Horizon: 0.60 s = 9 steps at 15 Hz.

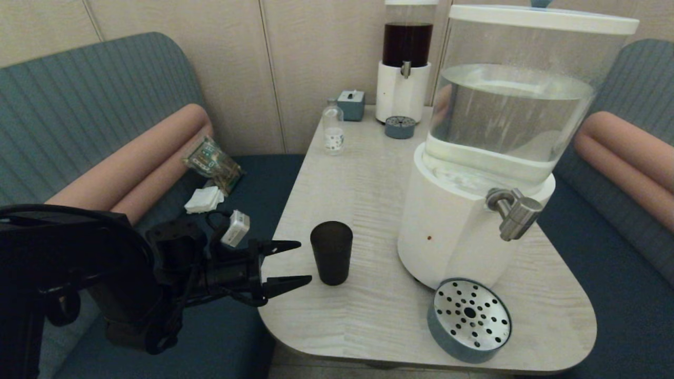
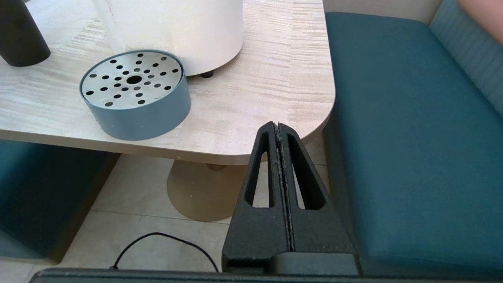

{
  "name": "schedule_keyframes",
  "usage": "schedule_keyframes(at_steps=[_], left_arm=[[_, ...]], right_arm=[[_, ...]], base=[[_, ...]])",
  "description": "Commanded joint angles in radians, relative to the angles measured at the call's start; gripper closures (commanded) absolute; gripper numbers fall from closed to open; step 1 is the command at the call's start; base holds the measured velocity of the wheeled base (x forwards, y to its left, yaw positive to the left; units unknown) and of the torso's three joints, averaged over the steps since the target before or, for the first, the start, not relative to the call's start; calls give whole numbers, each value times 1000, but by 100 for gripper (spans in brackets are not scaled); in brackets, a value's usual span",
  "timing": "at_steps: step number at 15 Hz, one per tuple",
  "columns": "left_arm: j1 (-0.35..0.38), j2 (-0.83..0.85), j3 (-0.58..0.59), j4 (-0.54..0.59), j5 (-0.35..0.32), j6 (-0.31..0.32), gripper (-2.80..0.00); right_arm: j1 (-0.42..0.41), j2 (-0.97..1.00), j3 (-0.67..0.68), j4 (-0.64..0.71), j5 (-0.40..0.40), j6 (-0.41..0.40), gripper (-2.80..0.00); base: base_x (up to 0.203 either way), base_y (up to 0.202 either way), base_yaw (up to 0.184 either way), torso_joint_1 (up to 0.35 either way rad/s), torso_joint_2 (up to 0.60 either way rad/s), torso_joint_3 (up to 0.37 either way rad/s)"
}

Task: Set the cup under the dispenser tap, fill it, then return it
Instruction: Pick up the cup

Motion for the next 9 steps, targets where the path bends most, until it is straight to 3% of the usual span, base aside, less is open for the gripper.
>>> schedule_keyframes(at_steps=[1, 9], left_arm=[[-29, 30, -32, -9, 15, -7, -280], [-62, 97, -138, -9, 78, -30, -280]], right_arm=[[0, -2, 1, 0, 0, 0, 0], [0, -2, 2, 0, 0, 1, 0]], base=[[0, 0, 0, 0, 0, 0], [0, 0, 0, 0, 0, 0]])
